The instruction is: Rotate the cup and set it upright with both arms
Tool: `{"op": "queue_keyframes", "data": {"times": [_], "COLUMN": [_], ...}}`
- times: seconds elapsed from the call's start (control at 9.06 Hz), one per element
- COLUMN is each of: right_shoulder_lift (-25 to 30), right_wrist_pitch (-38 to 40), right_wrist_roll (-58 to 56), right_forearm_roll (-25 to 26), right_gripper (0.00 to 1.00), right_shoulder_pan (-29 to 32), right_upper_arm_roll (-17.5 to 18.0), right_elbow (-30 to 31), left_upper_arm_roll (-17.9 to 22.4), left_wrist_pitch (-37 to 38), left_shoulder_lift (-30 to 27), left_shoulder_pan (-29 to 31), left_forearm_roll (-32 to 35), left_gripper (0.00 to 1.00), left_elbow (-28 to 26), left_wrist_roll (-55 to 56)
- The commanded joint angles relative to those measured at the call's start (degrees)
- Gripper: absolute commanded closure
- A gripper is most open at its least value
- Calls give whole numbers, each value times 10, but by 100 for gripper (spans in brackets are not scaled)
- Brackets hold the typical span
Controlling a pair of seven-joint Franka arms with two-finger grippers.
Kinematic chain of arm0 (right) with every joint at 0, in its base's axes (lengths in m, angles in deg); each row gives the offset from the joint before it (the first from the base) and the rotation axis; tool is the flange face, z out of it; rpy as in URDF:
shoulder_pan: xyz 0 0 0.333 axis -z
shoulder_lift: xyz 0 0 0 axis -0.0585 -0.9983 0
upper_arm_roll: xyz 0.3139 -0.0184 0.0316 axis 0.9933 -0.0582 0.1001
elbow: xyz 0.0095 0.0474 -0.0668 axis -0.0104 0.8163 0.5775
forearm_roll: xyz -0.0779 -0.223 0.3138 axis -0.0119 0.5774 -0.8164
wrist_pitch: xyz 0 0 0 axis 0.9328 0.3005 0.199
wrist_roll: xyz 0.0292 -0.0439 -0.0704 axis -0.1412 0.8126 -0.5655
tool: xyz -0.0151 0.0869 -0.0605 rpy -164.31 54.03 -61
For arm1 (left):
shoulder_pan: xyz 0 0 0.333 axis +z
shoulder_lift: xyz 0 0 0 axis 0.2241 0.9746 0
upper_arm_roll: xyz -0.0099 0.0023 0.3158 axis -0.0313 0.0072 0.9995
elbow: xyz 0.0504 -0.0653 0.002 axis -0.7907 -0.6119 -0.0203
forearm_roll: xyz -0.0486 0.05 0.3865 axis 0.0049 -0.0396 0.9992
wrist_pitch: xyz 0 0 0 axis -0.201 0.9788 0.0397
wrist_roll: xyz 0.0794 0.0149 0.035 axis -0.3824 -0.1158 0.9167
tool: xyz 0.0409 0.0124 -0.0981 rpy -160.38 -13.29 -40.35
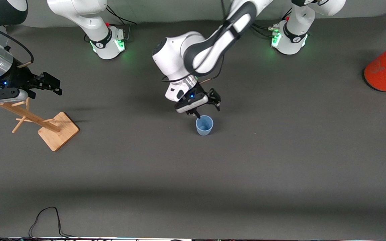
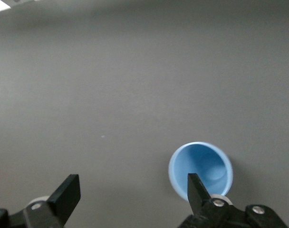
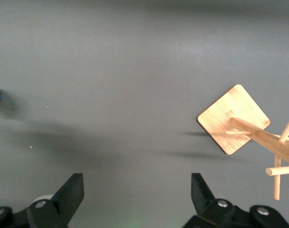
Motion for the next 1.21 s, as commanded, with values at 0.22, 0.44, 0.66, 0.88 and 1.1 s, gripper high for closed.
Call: {"op": "queue_keyframes", "data": {"times": [0.22, 0.44, 0.66, 0.88, 1.1], "right_shoulder_lift": [-7, -16, -27, -36, -39], "right_wrist_pitch": [2, 2, 2, 2, 2], "right_wrist_roll": [-3, -3, -2, -3, -3], "right_forearm_roll": [4, 4, 4, 4, 4], "right_gripper": [0, 0, 0, 0, 0], "right_shoulder_pan": [-3, -42, -37, -38, -38], "right_upper_arm_roll": [3, -24, -23, -25, -25], "right_elbow": [-13, -27, -43, -50, -58], "left_upper_arm_roll": [-9, -6, -7, -3, 2], "left_wrist_pitch": [49, 98, 87, -10, -25], "left_shoulder_lift": [-93, -144, -222, -342, -354], "left_shoulder_pan": [162, 213, 274, 339, 379], "left_forearm_roll": [-150, -201, -227, -252, -252], "left_gripper": [0, 0, 0, 0, 0], "left_elbow": [29, 6, -107, -283, -291], "left_wrist_roll": [-310, -360, -377, -491, -498]}}
